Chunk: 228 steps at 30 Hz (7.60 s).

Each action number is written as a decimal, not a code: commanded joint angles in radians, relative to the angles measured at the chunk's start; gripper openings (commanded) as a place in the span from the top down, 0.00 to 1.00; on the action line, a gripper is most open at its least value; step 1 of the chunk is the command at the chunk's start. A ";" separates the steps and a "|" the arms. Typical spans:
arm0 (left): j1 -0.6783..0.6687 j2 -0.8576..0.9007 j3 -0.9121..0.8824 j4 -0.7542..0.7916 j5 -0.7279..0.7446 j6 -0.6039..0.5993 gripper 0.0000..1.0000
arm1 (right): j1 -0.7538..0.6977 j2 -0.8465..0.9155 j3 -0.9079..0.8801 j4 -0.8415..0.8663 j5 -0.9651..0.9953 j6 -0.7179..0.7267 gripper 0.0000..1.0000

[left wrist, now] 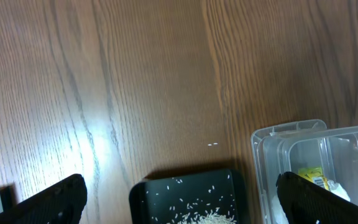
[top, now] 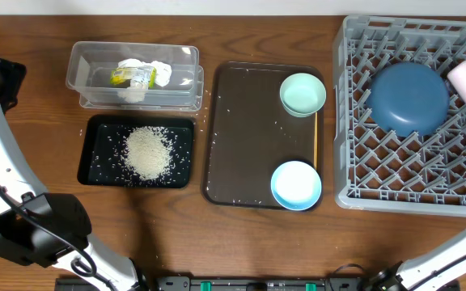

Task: Sort waste into correct bins and load items into the dishwasher rack
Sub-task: 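Lower the pink cup into the rack and open the right gripper, then reach the right gripper to the mint-green bowl and grasp its rim, then carry the mint-green bowl to the rack beside the pink cup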

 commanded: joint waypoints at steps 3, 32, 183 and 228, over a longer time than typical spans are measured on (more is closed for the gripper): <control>0.000 0.006 0.003 -0.003 -0.012 -0.002 0.00 | -0.051 0.013 -0.003 -0.046 0.161 -0.029 0.87; 0.000 0.006 0.003 -0.003 -0.012 -0.002 0.00 | 0.281 -0.313 -0.003 -0.111 1.117 -0.058 0.99; 0.000 0.006 0.003 -0.003 -0.012 -0.002 0.00 | 1.250 -0.275 0.000 -0.236 1.289 0.061 0.99; 0.000 0.006 0.003 -0.003 -0.012 -0.002 0.00 | 0.039 -0.533 -0.481 -0.070 -0.010 -0.285 0.99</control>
